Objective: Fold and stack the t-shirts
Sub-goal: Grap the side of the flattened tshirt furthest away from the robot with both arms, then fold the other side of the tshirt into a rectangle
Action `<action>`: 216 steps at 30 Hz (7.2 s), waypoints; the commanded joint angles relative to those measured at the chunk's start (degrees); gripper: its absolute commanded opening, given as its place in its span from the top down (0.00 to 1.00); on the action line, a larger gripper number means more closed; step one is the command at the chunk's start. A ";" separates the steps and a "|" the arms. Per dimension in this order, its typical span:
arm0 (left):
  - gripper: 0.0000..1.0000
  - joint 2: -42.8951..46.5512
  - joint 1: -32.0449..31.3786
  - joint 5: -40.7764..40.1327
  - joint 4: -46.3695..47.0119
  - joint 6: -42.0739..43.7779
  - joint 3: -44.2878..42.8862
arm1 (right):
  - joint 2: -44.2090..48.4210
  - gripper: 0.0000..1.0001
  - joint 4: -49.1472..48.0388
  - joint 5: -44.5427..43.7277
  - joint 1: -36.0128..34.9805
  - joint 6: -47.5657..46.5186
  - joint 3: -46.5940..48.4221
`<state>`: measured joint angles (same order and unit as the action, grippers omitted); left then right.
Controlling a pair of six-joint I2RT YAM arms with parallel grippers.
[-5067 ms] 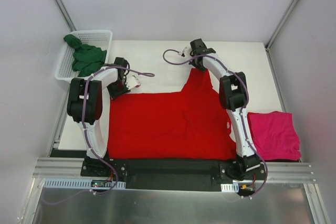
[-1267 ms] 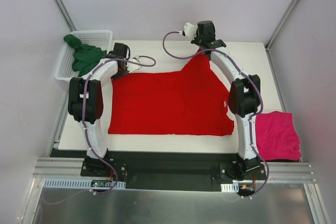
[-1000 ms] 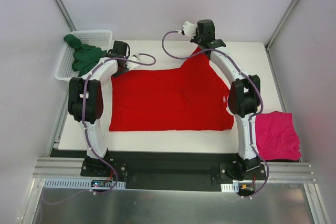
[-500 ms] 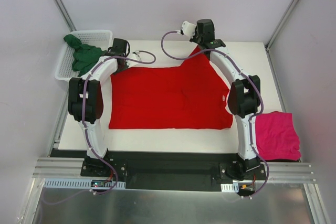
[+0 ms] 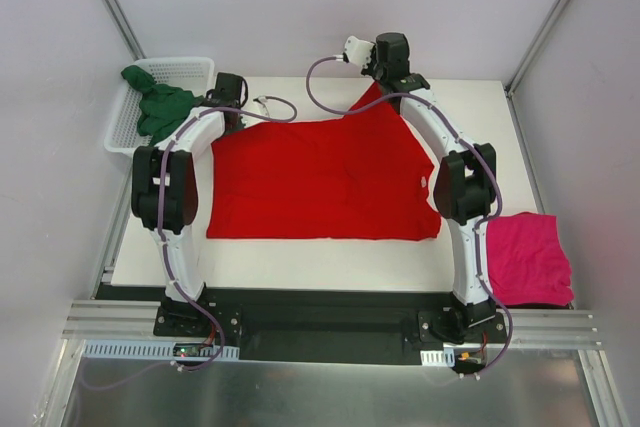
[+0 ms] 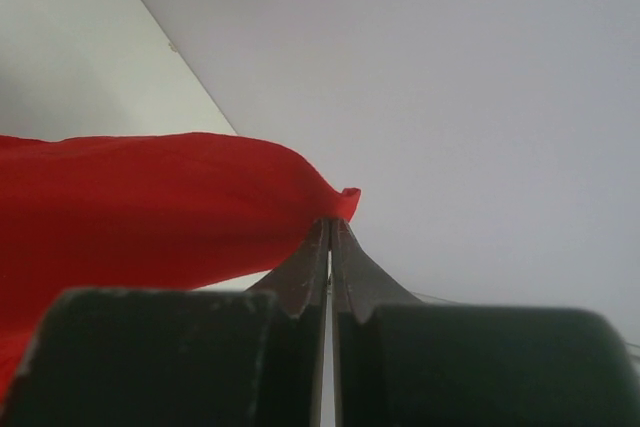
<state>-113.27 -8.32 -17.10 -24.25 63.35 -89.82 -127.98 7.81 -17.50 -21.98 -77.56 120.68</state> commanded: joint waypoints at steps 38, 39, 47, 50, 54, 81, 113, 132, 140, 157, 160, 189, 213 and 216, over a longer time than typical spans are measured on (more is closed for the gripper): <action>1.00 13.86 -3.64 -4.17 2.37 0.72 6.76 | 21.46 0.99 3.79 -4.30 -5.36 7.42 -16.44; 1.00 14.65 -3.72 -4.17 2.37 0.72 7.20 | 21.72 0.99 4.48 -4.04 -5.62 7.42 -16.53; 1.00 17.38 -4.25 -4.52 2.37 0.02 10.89 | 23.48 0.99 9.93 -4.04 -6.24 9.35 -14.69; 1.00 17.82 -4.43 -5.13 2.37 -0.25 11.68 | 24.44 0.99 11.34 -4.12 -6.32 9.36 -14.77; 1.00 18.44 -4.60 -5.40 2.37 -0.77 13.18 | 26.02 0.99 13.54 -4.21 -6.59 9.62 -14.86; 1.00 23.27 -6.18 -6.01 2.37 -2.79 19.77 | 33.23 0.99 17.41 -6.94 -10.72 9.62 -23.90; 1.00 27.58 -8.65 -6.98 2.89 -1.22 26.80 | 41.14 0.99 28.57 -5.88 -14.06 11.64 -28.31; 1.00 25.91 -8.56 -6.45 3.68 0.10 25.66 | 45.54 0.99 36.57 -5.62 -16.61 14.01 -32.00; 1.00 25.56 -8.65 -6.36 3.68 0.02 25.48 | 46.68 0.99 40.52 -4.39 -17.57 15.33 -33.49; 1.00 29.34 -11.63 -5.92 3.42 -0.77 31.46 | 46.95 0.99 44.13 -1.93 -18.80 18.14 -36.31; 1.00 29.78 -11.90 -5.84 2.98 -1.30 32.60 | 46.86 0.99 44.66 -1.58 -18.80 18.76 -36.92; 0.01 30.39 -11.99 -4.96 1.49 -1.30 33.84 | 46.77 0.00 44.75 -3.86 -20.91 18.76 -39.21; 0.01 18.27 -12.07 -6.72 1.40 -8.86 13.80 | 38.51 0.01 38.67 -10.72 -13.18 20.87 -32.71; 0.01 17.12 -12.25 -7.07 1.49 -8.69 13.36 | 37.72 0.07 42.53 -7.92 -11.25 21.83 -32.27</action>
<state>-94.78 -19.92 -23.09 -22.17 56.05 -74.37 -89.62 45.84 -27.53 -35.35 -58.33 85.76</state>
